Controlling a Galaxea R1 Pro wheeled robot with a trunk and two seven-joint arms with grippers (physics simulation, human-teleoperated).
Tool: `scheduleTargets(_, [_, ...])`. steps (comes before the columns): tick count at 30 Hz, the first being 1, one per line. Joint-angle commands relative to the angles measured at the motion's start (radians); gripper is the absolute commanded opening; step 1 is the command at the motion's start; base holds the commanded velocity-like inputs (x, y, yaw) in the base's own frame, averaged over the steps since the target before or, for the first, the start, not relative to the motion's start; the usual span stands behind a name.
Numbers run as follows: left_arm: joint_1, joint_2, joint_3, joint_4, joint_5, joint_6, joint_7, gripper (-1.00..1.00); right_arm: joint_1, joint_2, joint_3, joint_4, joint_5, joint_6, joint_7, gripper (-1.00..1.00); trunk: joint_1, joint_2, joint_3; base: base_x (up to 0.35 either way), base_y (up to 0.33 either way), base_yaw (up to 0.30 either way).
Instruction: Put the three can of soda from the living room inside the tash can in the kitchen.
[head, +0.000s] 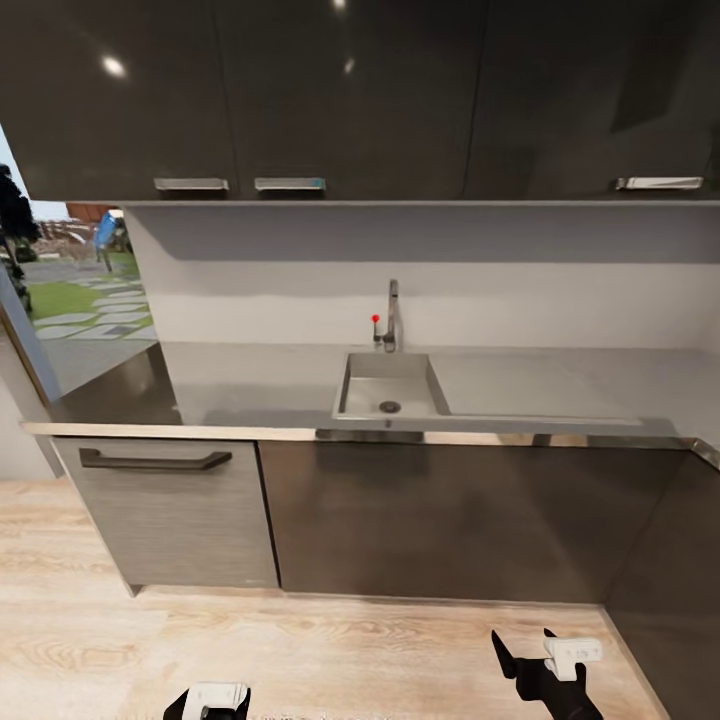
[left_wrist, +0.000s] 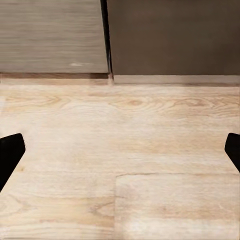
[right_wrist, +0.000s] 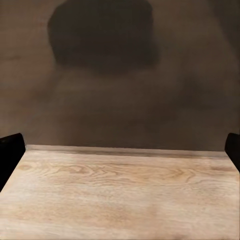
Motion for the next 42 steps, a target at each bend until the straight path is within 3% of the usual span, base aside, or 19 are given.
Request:
scheduleTargets(1, [0.000, 0.000, 0.000, 0.000, 0.000, 0.000, 0.000, 1.00, 0.000, 0.000, 0.000, 0.000, 0.000, 0.000, 0.000, 1.00, 0.000, 0.000, -0.001, 0.000, 0.000, 0.133])
scheduleTargets(18, [0.000, 0.000, 0.000, 0.001, 0.000, 0.000, 0.000, 1.00, 0.000, 0.000, 0.002, 0.000, 0.000, -0.003, 0.000, 1.00, 0.000, 0.000, -0.019, 0.000, 0.000, 0.171])
scheduleTargets(42, [0.000, 0.000, 0.000, 0.002, 0.000, 0.000, 0.001, 1.00, 0.000, 0.000, 0.002, 0.001, 0.000, -0.003, -0.002, 1.00, 0.000, 0.000, -0.021, 0.000, 0.000, 0.245])
